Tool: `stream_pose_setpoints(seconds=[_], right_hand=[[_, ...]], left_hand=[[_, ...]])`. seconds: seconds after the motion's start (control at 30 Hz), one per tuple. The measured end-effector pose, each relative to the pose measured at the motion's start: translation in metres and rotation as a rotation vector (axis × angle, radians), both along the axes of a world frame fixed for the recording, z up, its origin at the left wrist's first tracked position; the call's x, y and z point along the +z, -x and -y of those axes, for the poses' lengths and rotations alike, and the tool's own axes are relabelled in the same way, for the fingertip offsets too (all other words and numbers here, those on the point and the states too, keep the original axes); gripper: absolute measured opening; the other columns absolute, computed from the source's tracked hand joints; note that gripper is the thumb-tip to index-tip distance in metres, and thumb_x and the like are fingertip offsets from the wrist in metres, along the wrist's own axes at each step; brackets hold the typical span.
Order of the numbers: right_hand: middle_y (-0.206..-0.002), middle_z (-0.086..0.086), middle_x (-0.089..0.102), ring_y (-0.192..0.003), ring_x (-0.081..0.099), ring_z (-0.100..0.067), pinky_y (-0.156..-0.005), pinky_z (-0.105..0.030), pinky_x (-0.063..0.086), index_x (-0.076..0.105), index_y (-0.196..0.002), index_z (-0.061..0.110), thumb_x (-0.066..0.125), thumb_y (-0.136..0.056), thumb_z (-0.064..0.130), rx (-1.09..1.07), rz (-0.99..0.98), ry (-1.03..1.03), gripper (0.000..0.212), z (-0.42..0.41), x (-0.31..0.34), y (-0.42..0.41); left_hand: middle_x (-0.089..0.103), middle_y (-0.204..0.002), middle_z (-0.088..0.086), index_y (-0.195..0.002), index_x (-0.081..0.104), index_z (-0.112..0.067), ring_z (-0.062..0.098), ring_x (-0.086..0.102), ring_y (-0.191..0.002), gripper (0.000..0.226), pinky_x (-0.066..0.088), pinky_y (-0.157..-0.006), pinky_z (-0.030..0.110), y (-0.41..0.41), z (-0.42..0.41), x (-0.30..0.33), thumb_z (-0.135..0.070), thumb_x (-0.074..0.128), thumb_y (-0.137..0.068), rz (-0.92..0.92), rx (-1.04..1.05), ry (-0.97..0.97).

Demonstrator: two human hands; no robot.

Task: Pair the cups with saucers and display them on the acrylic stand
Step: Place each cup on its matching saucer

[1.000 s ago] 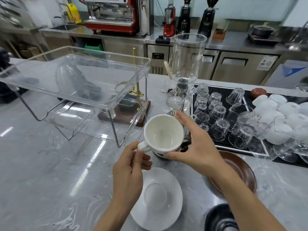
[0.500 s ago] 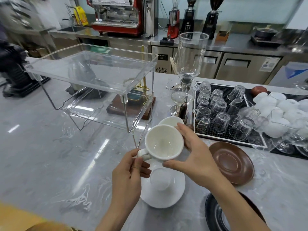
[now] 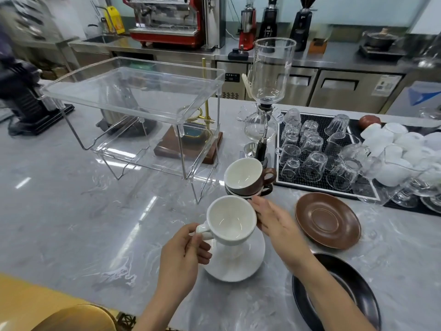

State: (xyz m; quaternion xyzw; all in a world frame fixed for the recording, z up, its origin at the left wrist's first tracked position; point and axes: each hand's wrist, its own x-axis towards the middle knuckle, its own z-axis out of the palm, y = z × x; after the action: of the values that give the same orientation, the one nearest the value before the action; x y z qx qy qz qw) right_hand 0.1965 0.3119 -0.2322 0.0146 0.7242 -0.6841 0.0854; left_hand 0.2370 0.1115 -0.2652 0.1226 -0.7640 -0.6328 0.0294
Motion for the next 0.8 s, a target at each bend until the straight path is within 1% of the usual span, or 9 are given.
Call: stream_pose_setpoints(seconds=[0.07, 0.17, 0.2, 0.37, 0.47, 0.53, 0.6, 0.73, 0.8], right_hand=[[-0.107, 0.016, 0.074, -0.109, 0.065, 0.0, -0.089, -0.015, 0.05, 0.071, -0.1, 0.035, 0.04, -0.089, 0.05, -0.022, 0.024, 0.029, 0.036, 0.001, -0.008, -0.001], [-0.132, 0.004, 0.063, -0.124, 0.057, -0.007, -0.101, -0.022, 0.045, 0.055, -0.133, 0.02, 0.037, -0.085, 0.058, -0.031, 0.054, 0.054, 0.065, 0.0, -0.021, -0.003], [-0.136, 0.001, 0.061, -0.126, 0.056, -0.009, -0.103, -0.023, 0.044, 0.051, -0.138, 0.015, 0.035, -0.085, 0.059, -0.028, 0.063, 0.054, 0.071, -0.001, -0.024, -0.004], [-0.139, -0.004, 0.058, -0.129, 0.054, -0.013, -0.103, -0.021, 0.045, 0.047, -0.142, 0.006, 0.032, -0.085, 0.057, -0.028, 0.057, 0.054, 0.078, -0.002, -0.029, -0.004], [-0.129, 0.001, 0.061, -0.119, 0.058, -0.006, -0.089, -0.008, 0.049, 0.049, -0.139, 0.006, 0.03, -0.085, 0.055, -0.013, 0.052, 0.068, 0.075, -0.001, -0.027, -0.005], [-0.119, 0.009, 0.063, -0.111, 0.059, 0.002, -0.085, -0.004, 0.049, 0.05, -0.137, 0.011, 0.029, -0.085, 0.055, -0.01, 0.054, 0.08, 0.071, -0.001, -0.026, -0.007], [-0.117, 0.012, 0.065, -0.112, 0.06, 0.002, -0.088, -0.007, 0.049, 0.053, -0.133, 0.015, 0.029, -0.087, 0.055, -0.012, 0.059, 0.092, 0.066, -0.001, -0.025, -0.009], [-0.101, 0.025, 0.074, -0.106, 0.064, 0.009, -0.085, -0.008, 0.049, 0.067, -0.106, 0.032, 0.027, -0.093, 0.049, 0.0, 0.046, 0.076, 0.045, 0.0, -0.024, -0.014], [-0.103, 0.024, 0.075, -0.108, 0.065, 0.006, -0.088, -0.01, 0.05, 0.067, -0.105, 0.033, 0.028, -0.098, 0.043, -0.007, 0.033, 0.09, 0.041, 0.0, -0.026, -0.015]], left_hand=[[0.071, -0.065, 0.012, -0.094, 0.07, -0.021, 0.025, 0.07, -0.058, 0.03, 0.061, -0.059, 0.035, -0.001, 0.002, -0.002, -0.002, 0.048, -0.102, 0.032, -0.011, -0.014], [0.07, -0.066, 0.017, -0.094, 0.07, -0.017, 0.025, 0.07, -0.057, 0.029, 0.063, -0.059, 0.036, -0.003, 0.002, -0.002, -0.001, 0.047, -0.102, 0.074, -0.036, -0.047], [0.069, -0.067, 0.021, -0.095, 0.07, -0.015, 0.024, 0.069, -0.056, 0.028, 0.063, -0.059, 0.036, -0.004, 0.002, -0.002, 0.0, 0.047, -0.102, 0.083, -0.045, -0.053], [0.067, -0.076, 0.035, -0.097, 0.069, -0.009, 0.023, 0.067, -0.054, 0.026, 0.061, -0.057, 0.033, -0.004, 0.002, -0.001, 0.001, 0.046, -0.102, 0.12, -0.072, -0.082], [0.068, -0.077, 0.034, -0.095, 0.068, -0.011, 0.025, 0.068, -0.056, 0.027, 0.062, -0.057, 0.034, -0.005, 0.004, -0.002, 0.002, 0.046, -0.102, 0.131, -0.076, -0.078], [0.068, -0.076, 0.032, -0.094, 0.069, -0.013, 0.027, 0.069, -0.059, 0.027, 0.062, -0.058, 0.035, -0.006, 0.006, -0.004, 0.0, 0.046, -0.102, 0.142, -0.082, -0.07], [0.069, -0.077, 0.032, -0.094, 0.069, -0.013, 0.027, 0.069, -0.059, 0.027, 0.063, -0.059, 0.035, -0.006, 0.007, -0.005, -0.001, 0.047, -0.102, 0.151, -0.087, -0.066], [0.072, -0.079, 0.026, -0.099, 0.072, -0.014, 0.027, 0.072, -0.063, 0.021, 0.064, -0.062, 0.035, -0.007, 0.009, -0.006, -0.009, 0.052, -0.102, 0.164, -0.104, -0.041], [0.073, -0.081, 0.023, -0.101, 0.073, -0.018, 0.026, 0.072, -0.063, 0.02, 0.064, -0.065, 0.037, -0.008, 0.01, -0.005, -0.014, 0.054, -0.102, 0.191, -0.101, -0.049]])
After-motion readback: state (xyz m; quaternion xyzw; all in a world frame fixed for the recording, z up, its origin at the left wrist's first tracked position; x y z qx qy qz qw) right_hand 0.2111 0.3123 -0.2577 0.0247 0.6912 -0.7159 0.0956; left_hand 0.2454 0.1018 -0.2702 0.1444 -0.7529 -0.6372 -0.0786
